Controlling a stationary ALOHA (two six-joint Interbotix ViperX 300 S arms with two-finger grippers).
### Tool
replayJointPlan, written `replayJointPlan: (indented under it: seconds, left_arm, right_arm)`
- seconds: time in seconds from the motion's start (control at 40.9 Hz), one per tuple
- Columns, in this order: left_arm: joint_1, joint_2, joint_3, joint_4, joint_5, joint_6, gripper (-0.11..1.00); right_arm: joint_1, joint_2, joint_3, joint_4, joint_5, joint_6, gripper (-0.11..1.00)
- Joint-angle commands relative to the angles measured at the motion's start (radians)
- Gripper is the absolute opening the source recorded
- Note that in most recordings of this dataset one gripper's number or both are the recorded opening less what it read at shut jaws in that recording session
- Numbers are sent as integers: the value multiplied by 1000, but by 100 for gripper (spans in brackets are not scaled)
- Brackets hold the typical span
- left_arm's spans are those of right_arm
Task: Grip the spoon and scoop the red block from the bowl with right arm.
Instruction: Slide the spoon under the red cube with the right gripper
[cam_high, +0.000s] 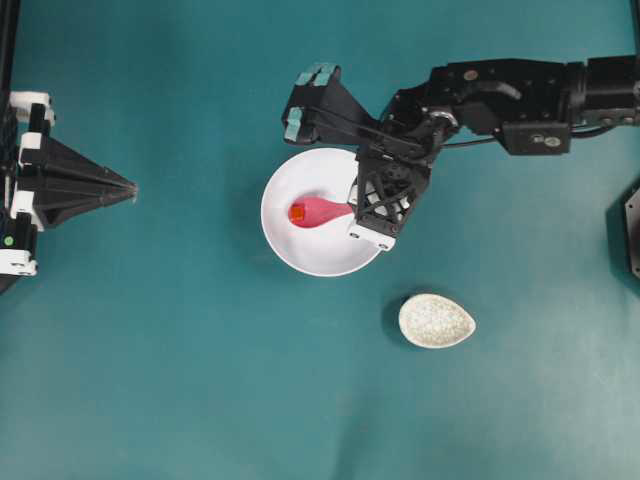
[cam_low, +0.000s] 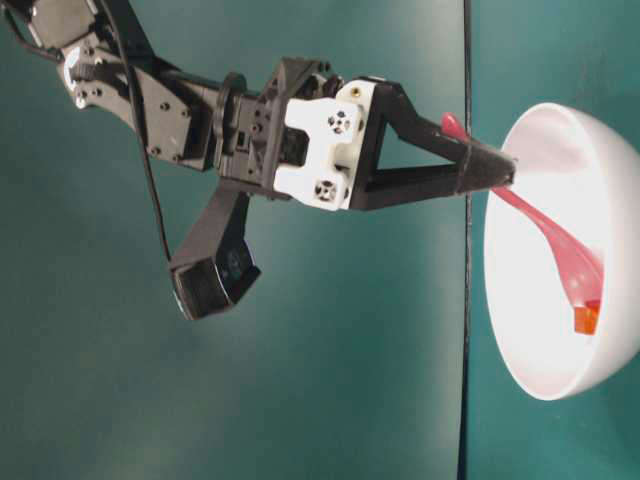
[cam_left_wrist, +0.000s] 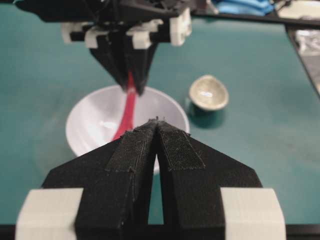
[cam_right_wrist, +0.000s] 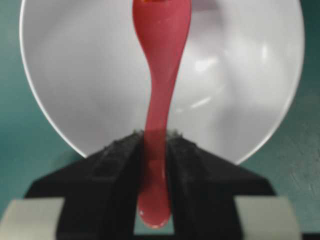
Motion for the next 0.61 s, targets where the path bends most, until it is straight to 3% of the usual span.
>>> replayJointPlan:
  seconds: [0.0, 0.293, 0.586]
  left_arm:
    - [-2, 6, -18, 3, -5, 0, 0]
    - [-2, 6, -18, 3, -5, 0, 0]
    - [0, 6, -18, 3, -5, 0, 0]
  right_arm:
    - [11, -46, 11, 5, -28, 0, 22]
    - [20, -143, 124, 8, -153, 51, 22]
    - [20, -252, 210, 71, -233, 104, 22]
